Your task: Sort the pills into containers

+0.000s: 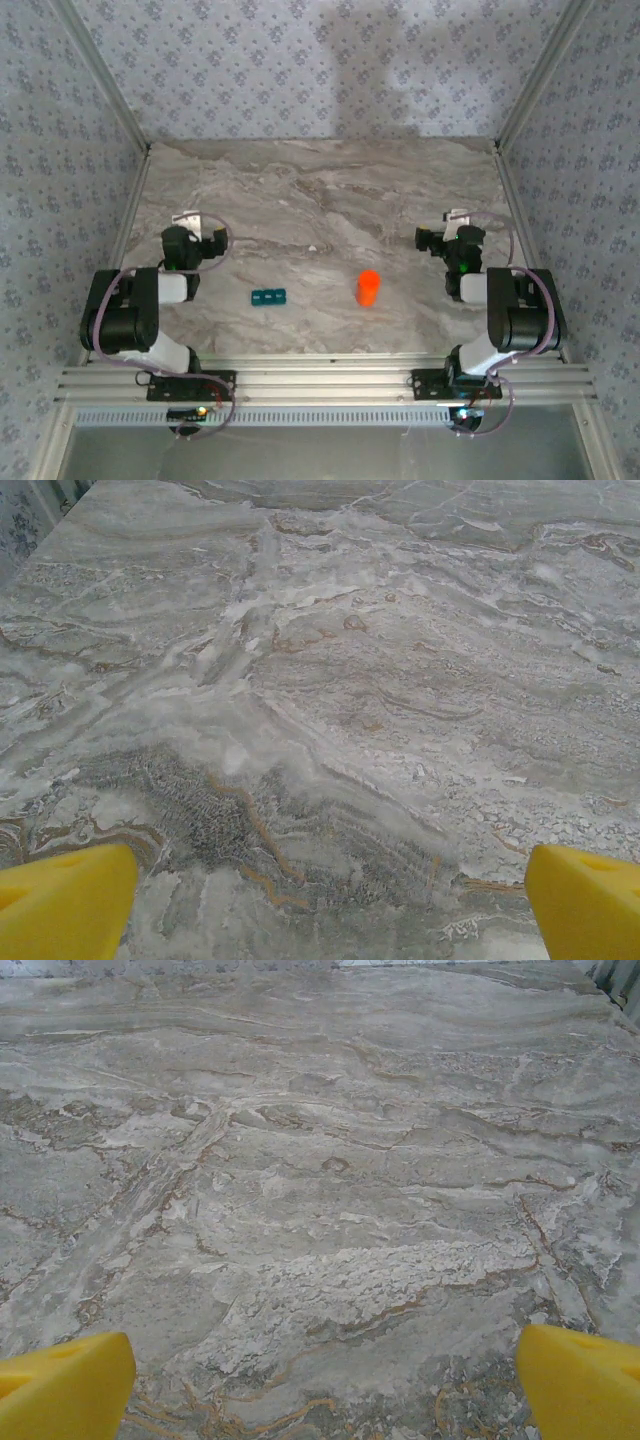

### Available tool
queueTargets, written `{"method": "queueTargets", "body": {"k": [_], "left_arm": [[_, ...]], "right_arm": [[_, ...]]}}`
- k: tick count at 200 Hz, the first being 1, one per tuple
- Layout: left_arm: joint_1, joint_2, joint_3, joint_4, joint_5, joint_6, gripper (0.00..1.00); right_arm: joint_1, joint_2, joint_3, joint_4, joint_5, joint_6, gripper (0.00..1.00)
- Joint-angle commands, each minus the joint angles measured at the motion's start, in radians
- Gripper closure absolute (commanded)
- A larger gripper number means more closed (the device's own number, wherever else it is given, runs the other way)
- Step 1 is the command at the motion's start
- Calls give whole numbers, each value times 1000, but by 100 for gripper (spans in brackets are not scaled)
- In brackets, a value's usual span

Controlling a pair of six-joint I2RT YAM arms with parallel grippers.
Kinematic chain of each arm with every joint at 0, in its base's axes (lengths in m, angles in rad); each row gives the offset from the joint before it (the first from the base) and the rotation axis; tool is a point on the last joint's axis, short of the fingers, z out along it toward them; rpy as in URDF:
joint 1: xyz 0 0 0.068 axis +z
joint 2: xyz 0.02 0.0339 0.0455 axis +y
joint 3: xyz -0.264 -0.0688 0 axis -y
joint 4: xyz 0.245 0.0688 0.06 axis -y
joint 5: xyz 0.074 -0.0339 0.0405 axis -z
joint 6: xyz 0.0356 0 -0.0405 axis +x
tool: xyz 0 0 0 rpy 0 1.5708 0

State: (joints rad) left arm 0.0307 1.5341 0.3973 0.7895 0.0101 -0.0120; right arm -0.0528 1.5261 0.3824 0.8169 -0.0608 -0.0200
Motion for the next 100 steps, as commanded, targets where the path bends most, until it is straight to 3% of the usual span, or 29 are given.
{"method": "queueTargets", "body": {"k": [1, 100], "left_arm": [[-4, 2, 18, 22, -4, -7, 1], [-4, 3, 20, 21, -4, -8, 1]], "right_arm": [[2, -1, 5, 2, 9, -12, 0], [-2, -1, 7, -4, 21, -3, 0]]}}
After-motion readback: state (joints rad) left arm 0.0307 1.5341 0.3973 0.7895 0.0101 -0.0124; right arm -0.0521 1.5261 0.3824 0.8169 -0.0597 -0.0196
